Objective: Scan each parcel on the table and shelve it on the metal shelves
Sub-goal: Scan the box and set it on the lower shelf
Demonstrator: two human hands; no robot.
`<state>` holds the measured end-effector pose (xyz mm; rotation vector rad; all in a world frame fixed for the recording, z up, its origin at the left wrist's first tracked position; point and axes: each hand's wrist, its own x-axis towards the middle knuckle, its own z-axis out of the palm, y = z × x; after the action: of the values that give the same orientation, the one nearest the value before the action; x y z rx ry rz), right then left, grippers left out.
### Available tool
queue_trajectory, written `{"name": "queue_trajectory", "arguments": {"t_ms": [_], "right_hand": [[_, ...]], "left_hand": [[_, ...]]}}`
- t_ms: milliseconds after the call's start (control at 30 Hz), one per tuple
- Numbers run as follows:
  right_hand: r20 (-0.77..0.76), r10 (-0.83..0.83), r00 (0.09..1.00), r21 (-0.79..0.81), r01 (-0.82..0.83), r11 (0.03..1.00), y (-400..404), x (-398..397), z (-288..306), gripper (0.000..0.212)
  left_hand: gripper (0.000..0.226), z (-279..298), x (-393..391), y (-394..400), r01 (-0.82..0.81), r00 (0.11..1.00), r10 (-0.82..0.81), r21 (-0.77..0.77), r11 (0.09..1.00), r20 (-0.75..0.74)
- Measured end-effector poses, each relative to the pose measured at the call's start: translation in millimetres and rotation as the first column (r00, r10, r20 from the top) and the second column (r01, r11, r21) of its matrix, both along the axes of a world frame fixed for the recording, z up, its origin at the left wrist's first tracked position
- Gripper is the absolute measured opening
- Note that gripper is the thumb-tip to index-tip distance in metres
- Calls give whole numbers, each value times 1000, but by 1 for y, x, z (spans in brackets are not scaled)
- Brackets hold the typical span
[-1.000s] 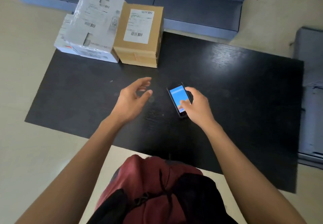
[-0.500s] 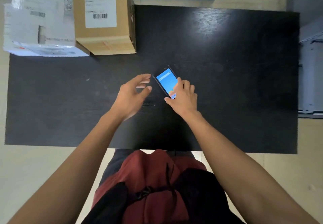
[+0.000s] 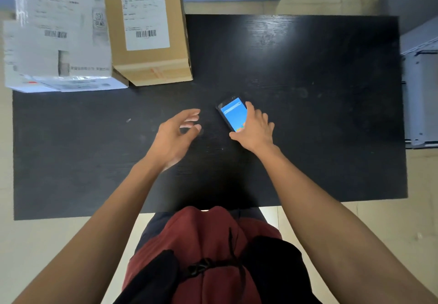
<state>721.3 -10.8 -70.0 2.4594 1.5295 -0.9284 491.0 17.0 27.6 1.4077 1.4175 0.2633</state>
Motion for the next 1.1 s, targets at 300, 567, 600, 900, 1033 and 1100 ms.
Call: {"name": "queue_trajectory", "arguments": {"t_ms": [300, 567, 600, 900, 1033, 1100], "right_hand": [[-147, -187, 971, 70, 199, 978, 24, -32, 61, 103], [-216, -141, 966, 178, 181, 967, 62, -68, 141, 99], [-215, -126, 968, 200, 170, 965, 66, -74, 148, 97], [-230, -97, 968, 234, 152, 960, 89, -115, 174, 94], [-211, -95, 973, 186, 135, 973, 91, -130, 174, 89], [-196, -91, 976, 158, 123, 980, 92, -135, 174, 85]], "left_hand": [[39, 22, -31, 46, -35, 999, 31, 81, 996, 44], [39, 44, -59, 97, -99, 990, 75, 219, 971, 117], [39, 45, -63, 103, -111, 989, 84, 234, 966, 120], [38, 21, -109, 133, 14, 983, 45, 316, 949, -179], [41, 7, -117, 136, 114, 967, -42, 277, 954, -253], [42, 3, -118, 134, 172, 954, -84, 296, 940, -288]]}}
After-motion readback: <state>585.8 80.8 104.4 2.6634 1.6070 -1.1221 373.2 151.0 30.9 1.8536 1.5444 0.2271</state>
